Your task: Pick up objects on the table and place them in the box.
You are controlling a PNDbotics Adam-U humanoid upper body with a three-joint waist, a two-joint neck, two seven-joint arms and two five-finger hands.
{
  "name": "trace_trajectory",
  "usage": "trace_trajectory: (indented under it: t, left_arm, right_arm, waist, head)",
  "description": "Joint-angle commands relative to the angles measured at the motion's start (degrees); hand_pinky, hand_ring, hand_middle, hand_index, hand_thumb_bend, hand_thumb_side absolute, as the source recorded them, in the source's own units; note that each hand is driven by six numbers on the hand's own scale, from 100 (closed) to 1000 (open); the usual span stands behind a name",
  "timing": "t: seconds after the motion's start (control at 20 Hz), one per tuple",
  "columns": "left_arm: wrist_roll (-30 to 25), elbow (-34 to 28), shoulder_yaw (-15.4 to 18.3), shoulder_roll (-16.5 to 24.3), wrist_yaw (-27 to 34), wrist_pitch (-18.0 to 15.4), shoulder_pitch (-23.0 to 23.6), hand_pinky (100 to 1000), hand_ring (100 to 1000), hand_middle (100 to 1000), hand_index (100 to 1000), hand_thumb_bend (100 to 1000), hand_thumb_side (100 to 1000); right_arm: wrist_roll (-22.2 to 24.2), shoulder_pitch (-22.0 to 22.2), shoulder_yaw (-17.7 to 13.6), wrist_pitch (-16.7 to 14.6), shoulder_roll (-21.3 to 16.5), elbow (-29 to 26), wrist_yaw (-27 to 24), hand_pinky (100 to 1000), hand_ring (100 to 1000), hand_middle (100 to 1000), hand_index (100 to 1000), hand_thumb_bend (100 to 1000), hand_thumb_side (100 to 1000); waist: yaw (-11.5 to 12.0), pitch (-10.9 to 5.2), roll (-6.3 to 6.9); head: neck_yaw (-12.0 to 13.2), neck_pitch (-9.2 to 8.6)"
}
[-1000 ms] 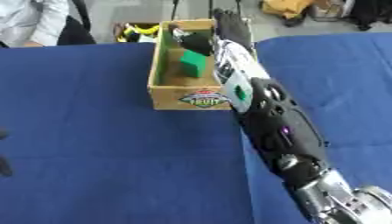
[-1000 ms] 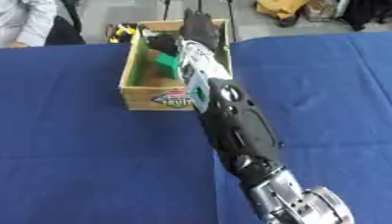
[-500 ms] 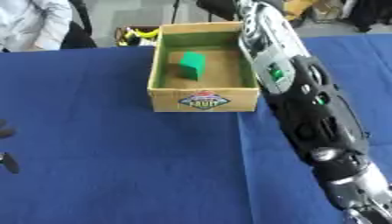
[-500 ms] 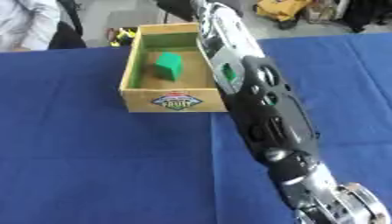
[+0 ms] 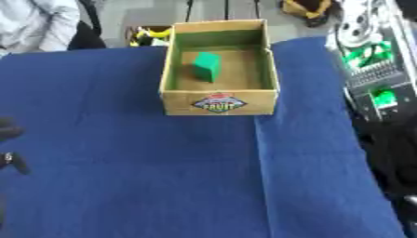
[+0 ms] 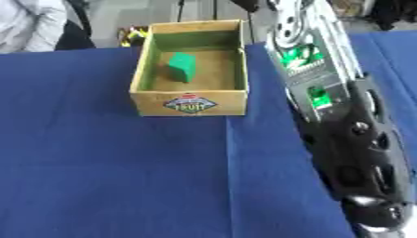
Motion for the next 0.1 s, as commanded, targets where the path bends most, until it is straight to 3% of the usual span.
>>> trace_trajectory:
  t: [0.05,0.1]
  left_arm:
    - [0.35,-1.28,0.50,0.59,0.01,-0.02,-0.37,248,687,672,826,100,896]
    - [0.41,-1.30,0.56,0.58,-0.02,0.00,-0.41,248,687,672,826,100,896]
  right_arm:
    - [-2.97,1.85,-1.64,-1.76,-2.28,-5.85,-8.22,868,973,717,867,100,653]
    - [-4.33,3.06,-1.98,-2.45,-2.66,-6.45,-10.23,873,976,717,869,100,705]
  waist:
    - [-0.20,-1.28,0.01]
    - [-0.35,-1.24,0.03]
  head:
    - [0.63,0.08]
    - [0.75,0.05]
